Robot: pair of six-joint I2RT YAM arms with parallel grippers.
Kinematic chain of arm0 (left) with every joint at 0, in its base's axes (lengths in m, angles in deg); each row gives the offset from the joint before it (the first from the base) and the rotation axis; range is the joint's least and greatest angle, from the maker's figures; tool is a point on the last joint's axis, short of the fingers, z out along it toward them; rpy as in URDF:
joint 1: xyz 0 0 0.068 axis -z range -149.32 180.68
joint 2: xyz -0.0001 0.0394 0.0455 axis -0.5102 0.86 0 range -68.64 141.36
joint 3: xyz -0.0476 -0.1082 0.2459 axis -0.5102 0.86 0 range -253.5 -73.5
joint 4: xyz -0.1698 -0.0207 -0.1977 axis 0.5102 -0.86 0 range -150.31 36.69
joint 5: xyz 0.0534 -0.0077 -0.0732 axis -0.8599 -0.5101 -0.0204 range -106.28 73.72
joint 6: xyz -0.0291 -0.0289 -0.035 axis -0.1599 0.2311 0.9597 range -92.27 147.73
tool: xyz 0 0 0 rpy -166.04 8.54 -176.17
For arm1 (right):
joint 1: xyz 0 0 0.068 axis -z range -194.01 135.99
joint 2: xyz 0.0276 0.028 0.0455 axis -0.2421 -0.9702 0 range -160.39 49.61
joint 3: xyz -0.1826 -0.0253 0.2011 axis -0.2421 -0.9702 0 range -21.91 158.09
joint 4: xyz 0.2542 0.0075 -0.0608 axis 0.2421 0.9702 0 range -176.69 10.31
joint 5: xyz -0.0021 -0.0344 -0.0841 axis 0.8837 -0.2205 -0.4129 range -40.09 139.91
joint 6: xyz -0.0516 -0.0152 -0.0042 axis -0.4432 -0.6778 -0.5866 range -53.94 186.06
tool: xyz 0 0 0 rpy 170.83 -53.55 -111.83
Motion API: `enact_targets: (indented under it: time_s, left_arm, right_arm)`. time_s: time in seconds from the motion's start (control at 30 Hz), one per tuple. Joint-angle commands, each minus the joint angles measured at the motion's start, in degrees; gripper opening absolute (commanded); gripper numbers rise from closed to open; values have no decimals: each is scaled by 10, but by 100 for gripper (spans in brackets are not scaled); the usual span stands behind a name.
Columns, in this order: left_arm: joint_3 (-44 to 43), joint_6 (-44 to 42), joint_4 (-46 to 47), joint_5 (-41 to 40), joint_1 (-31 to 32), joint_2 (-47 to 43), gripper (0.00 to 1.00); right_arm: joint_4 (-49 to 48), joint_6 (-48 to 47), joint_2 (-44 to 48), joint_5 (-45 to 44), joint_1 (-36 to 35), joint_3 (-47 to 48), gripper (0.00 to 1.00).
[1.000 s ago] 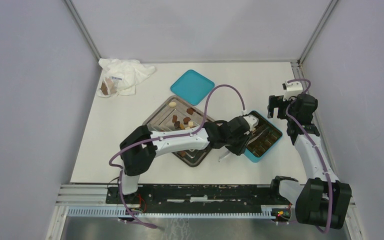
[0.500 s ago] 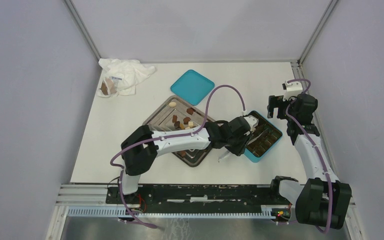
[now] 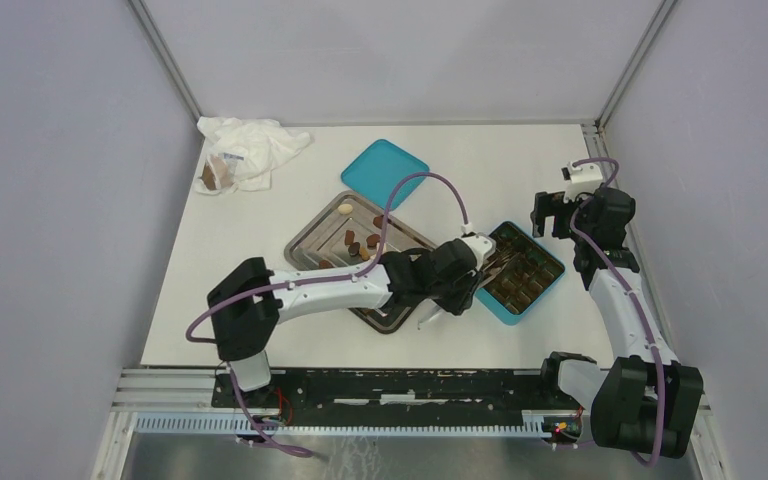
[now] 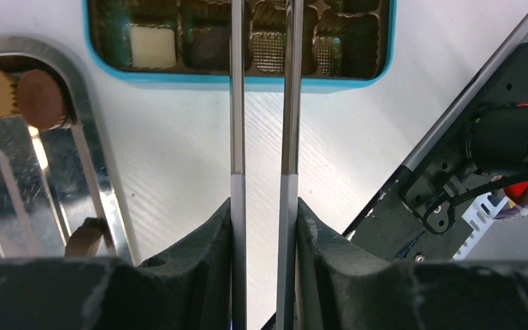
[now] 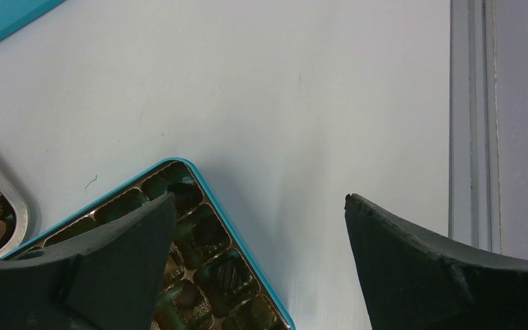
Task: Pack the chocolate
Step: Place the fake chocolate in the packing box, then adjust the packing box at the center of the board.
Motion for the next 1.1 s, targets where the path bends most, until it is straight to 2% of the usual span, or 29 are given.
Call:
enact_targets:
  time_s: [0.0, 0.2, 0.6, 1.07]
  left_arm:
    - [46, 8, 59, -40, 3, -76, 38]
    - [101, 12, 35, -90, 2, -135, 38]
    - [138, 16, -115, -189, -20, -216, 39]
    - [181, 66, -200, -172, -92, -286, 41]
  right_arm:
    - [-9, -18, 7, 36, 2, 0, 98]
    - [2, -44, 7, 87, 3, 2, 98]
    - [18, -70, 4, 143, 3, 5, 98]
    - [19, -73, -1, 147, 3, 5, 98]
